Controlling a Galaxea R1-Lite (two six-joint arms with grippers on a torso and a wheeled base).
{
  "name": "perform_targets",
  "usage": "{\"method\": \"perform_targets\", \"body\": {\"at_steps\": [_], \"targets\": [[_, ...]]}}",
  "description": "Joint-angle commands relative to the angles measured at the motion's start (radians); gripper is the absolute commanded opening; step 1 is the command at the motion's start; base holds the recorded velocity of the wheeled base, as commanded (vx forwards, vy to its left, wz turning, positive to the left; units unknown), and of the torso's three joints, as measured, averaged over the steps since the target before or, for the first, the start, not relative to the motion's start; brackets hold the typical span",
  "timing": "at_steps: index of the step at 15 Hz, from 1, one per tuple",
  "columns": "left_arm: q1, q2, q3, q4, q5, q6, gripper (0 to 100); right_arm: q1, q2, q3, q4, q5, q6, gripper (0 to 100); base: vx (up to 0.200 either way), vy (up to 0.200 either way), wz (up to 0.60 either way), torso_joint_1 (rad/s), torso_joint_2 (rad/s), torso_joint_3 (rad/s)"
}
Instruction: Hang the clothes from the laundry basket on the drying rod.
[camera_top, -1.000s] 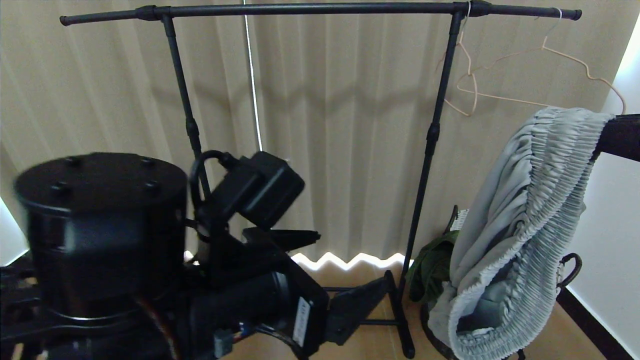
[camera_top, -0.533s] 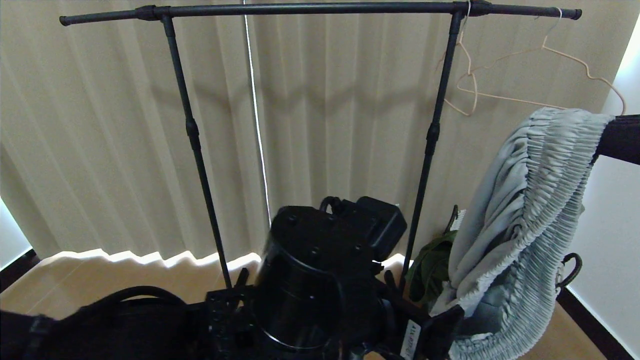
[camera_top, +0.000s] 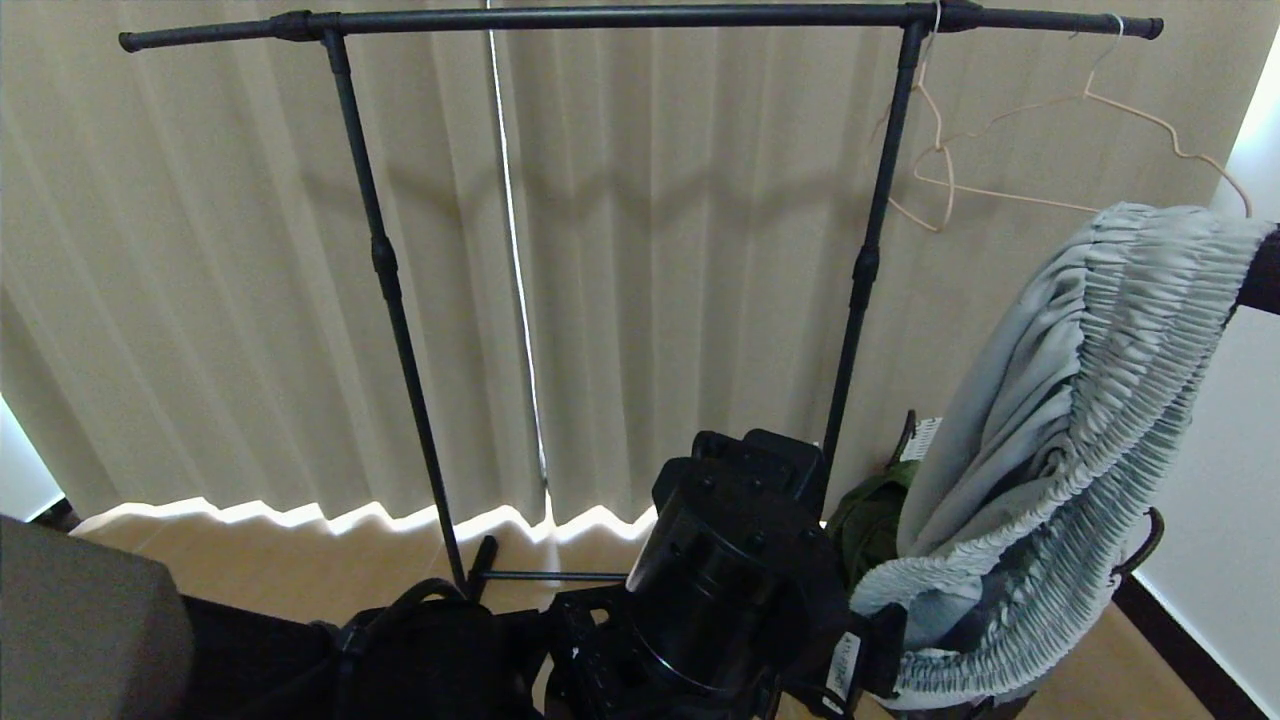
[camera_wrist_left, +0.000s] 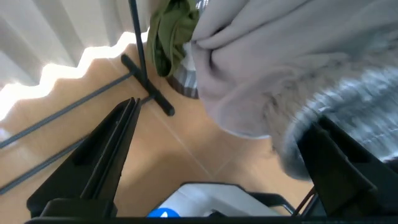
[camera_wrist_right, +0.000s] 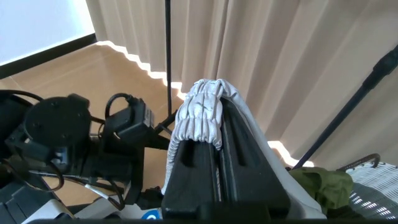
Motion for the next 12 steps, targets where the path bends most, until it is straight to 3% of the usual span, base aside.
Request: {"method": "perform_targets", "body": {"at_steps": [1, 4, 5, 10, 12], "targets": [[-0.001, 0.000, 0.015, -0.001, 0.001, -0.008, 100, 0.000, -0.001, -0.003, -0.001, -0.001, 0.000, 0, 0.000, 0.000, 0.00, 0.000, 0.00, 0.000], [-0.008, -0.045, 0.092, -0.002, -0.003, -0.006, 100, 0.000, -0.006, 0.000, 0.001, -0.005, -0.002, 0, 0.000, 0.000, 0.00, 0.000, 0.00, 0.000], [-0.008, -0.069, 0.119, -0.002, -0.003, -0.005, 0, -0.002, -0.004, 0.000, 0.001, -0.005, -0.002, 0, 0.000, 0.000, 0.00, 0.000, 0.00, 0.000], [-0.018, -0.236, 0.270, -0.043, 0.001, 0.020, 0, -0.021, 0.024, 0.002, -0.026, -0.005, -0.002, 0, 0.000, 0.000, 0.00, 0.000, 0.00, 0.000], [0.040, -0.437, 0.303, -0.033, -0.012, 0.134, 0, -0.029, 0.050, 0.000, -0.029, -0.005, -0.002, 0, 0.000, 0.000, 0.00, 0.000, 0.00, 0.000]]}}
